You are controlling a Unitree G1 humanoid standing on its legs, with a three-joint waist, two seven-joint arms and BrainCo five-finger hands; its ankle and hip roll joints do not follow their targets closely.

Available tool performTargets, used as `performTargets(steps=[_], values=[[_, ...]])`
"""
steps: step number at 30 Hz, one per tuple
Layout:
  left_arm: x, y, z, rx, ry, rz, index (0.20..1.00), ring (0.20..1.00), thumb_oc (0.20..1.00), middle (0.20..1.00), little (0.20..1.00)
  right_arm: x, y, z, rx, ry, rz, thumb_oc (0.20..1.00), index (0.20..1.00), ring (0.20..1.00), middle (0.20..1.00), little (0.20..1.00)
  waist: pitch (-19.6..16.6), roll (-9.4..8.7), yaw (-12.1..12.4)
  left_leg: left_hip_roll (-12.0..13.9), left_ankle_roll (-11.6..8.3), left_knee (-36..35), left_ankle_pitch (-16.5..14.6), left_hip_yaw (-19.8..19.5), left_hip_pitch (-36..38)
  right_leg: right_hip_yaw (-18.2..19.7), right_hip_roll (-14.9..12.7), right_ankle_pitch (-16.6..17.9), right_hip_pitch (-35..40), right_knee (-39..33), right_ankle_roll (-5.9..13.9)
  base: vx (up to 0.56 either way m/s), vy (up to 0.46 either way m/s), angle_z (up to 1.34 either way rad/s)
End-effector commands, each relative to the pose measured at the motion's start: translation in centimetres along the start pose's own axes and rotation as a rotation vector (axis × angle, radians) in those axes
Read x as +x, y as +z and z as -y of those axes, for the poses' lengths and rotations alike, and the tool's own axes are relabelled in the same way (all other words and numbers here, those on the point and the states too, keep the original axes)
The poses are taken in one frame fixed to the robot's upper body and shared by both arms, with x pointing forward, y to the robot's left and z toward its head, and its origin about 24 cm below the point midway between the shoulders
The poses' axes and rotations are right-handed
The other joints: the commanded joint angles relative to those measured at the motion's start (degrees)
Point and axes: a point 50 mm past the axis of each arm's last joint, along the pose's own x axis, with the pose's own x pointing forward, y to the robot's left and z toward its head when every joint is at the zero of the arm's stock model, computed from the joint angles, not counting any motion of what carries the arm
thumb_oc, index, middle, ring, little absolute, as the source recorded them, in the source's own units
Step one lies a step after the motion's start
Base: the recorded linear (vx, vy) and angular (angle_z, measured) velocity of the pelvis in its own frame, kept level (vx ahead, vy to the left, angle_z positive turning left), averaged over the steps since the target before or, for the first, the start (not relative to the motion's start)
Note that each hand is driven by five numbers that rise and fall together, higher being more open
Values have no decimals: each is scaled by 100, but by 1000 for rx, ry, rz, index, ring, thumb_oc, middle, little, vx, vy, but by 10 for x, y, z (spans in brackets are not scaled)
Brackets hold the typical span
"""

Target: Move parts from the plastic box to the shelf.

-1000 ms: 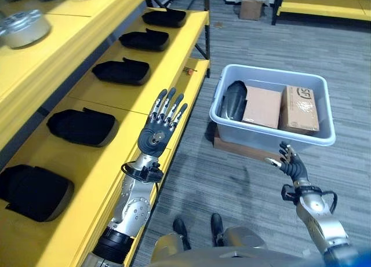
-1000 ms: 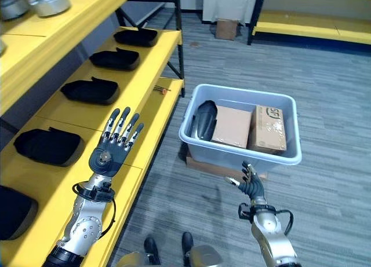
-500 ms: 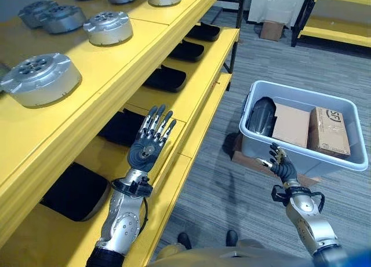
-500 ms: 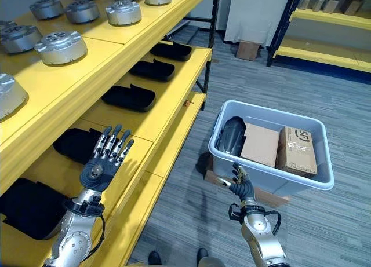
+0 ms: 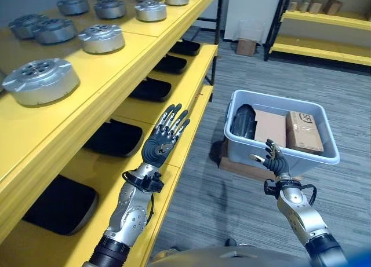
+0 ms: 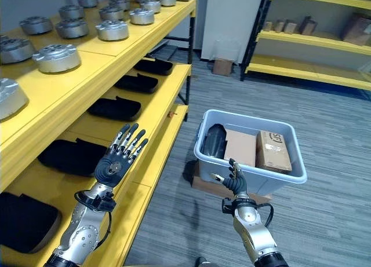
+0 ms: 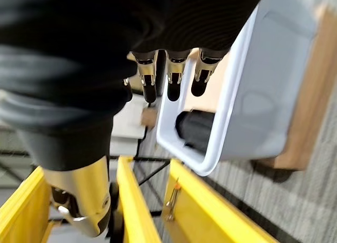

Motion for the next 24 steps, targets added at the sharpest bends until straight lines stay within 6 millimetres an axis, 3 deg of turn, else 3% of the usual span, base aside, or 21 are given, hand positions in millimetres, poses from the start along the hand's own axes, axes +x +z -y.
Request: performTargets(steps=[1,2,5,9,14,21,24], values=[[5,19,1,87,-35,73,1000,1000,1000,1000,1000,12,41,4,-3,-66,195,1000,1000,1000,1000,1000,227,-130,176,-5,-1,448,-392,-654,-156,-38,-797,923,296,-274,548,65,-486,-42],[3,21,-2,108,-32,74,1000,1000,1000,1000,1000,14,44,3,-22,-72,214,1000,1000,1000,1000,1000,308,-125,216,131,-54,486,-451,-579,-129,-82,-1080,1251,225,-465,661,48,-438,-43],[-5,23,-8,131,-7,75,1000,1000,1000,1000,1000,14,44,7,-39,-65,220,1000,1000,1000,1000,1000,322,-86,243,364,-215,509,-354,-394,-108,-294,-949,1065,475,-809,681,114,-379,-33],[-11,33,-13,145,91,143,1000,1000,1000,1000,1000,11,51,17,-159,-85,273,1000,1000,1000,1000,1000,256,-44,203,578,-326,569,-223,-323,-140,-218,-734,664,568,-699,525,146,-267,-16],[-11,43,-18,142,94,166,1000,1000,1000,1000,1000,12,48,33,-197,-190,244,1000,1000,1000,1000,1000,202,-35,155,809,-450,728,-221,-434,-162,-86,-547,331,673,-587,284,164,-221,-27],[-11,42,-19,140,94,145,1000,1000,1000,1000,1000,14,42,52,-200,-330,200,1000,1000,1000,1000,1000,218,37,11,1160,-614,1038,-197,-489,-252,85,-355,14,552,-262,9,154,-185,-10],[-8,40,-17,140,75,148,1000,1000,1000,1000,1000,15,43,54,-207,-352,214,1000,1000,1000,1000,1000,290,95,-67,1343,-708,1285,-12,-515,-357,173,-260,-107,423,-89,-93,129,-129,-17]])
